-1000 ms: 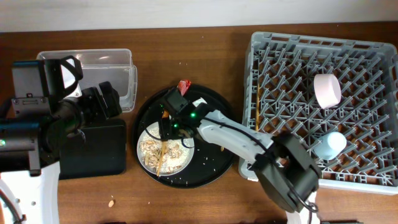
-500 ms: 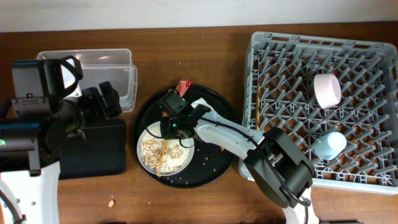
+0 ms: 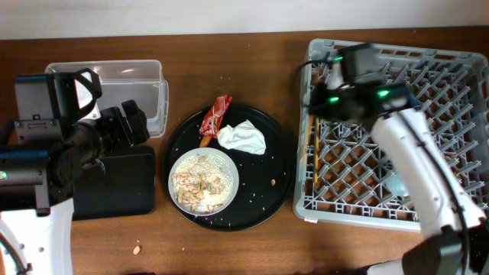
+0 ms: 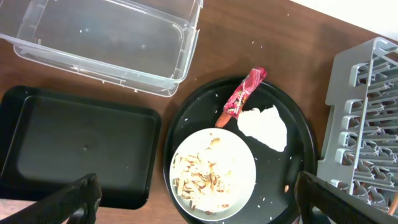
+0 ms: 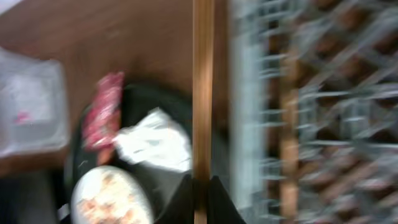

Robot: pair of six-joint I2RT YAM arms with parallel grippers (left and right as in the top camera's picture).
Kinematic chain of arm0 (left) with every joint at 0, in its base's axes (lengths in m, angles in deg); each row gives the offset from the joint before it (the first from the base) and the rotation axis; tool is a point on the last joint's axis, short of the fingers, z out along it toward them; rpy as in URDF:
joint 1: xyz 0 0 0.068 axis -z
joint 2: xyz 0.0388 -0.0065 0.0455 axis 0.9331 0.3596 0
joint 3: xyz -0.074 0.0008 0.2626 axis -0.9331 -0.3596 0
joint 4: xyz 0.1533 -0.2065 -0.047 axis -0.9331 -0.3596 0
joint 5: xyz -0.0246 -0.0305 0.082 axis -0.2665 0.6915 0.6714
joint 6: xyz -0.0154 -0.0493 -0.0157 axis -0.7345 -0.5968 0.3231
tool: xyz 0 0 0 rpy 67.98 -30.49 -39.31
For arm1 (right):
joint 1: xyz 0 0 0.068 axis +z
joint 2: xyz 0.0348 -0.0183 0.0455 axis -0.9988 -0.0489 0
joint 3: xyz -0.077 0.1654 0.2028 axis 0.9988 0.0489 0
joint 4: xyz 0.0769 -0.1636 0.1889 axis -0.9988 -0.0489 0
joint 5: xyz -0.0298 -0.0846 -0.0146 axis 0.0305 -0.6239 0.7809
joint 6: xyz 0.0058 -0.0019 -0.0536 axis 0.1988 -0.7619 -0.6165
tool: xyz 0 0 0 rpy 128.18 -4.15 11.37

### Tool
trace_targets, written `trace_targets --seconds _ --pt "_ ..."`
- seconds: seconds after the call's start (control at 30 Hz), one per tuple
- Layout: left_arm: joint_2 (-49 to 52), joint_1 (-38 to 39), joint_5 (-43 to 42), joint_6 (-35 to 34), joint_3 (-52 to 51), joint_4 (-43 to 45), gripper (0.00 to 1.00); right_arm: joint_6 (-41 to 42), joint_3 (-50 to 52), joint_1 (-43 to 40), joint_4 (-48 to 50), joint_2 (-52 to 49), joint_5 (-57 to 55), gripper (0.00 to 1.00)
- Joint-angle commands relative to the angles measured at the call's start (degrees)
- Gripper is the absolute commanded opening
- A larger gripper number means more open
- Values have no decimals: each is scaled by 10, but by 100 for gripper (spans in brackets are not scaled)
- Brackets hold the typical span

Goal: Sort waste into correct bins and load items into the dishwasher rack

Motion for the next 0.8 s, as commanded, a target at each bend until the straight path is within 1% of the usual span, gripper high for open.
trace_targets --seconds 0.0,0.07,0.1,0.13,0.17,0.23,0.3,0.33,0.4,0.47,0.5,0.57,0.6,0.67,0.7,0.73,0.77 --pt "0 -2 -4 -6 1 1 99 -87 2 -20 -7 -53 -18 4" --pt "0 -2 -4 -6 1 1 99 -88 2 -20 -8 -88 -70 4" --pt "0 -2 -4 -6 1 1 99 -96 2 -19 -7 -97 -65 13" --pt "0 -2 -4 -6 1 1 99 -114 0 -16 -13 -88 -45 48" --pt "0 -2 -4 -6 1 1 99 -113 -3 -14 -25 -71 -28 56" --pt "0 -2 -4 -6 1 1 99 -113 -14 -4 -62 -9 -1 60" --pt "0 -2 -4 -6 1 1 99 -113 -19 21 -93 91 16 61" --pt "0 -2 -4 -6 1 1 100 -112 -19 40 -103 167 16 98" --pt "0 -2 -4 -6 1 1 99 -96 -19 66 -102 249 16 98" --pt "0 -2 -4 -6 1 1 99 -124 -19 83 -143 330 -11 98" --pt "0 -2 -4 -6 1 1 99 -124 -19 83 -186 384 -49 98" --pt "0 -2 -4 -6 1 1 99 -124 -18 84 -217 456 -126 98" --pt "0 -2 -4 -6 1 1 99 -124 -17 84 -231 508 -168 98" --pt "0 -2 -4 -6 1 1 99 -125 -8 84 -231 555 -202 98" --pt "0 -2 -4 -6 1 1 99 -151 13 83 -224 586 -217 98" --pt "0 -2 -4 -6 1 1 99 -206 57 83 -190 623 -217 98" --pt "0 -2 -4 -6 1 1 99 -223 96 75 -160 648 -216 98"
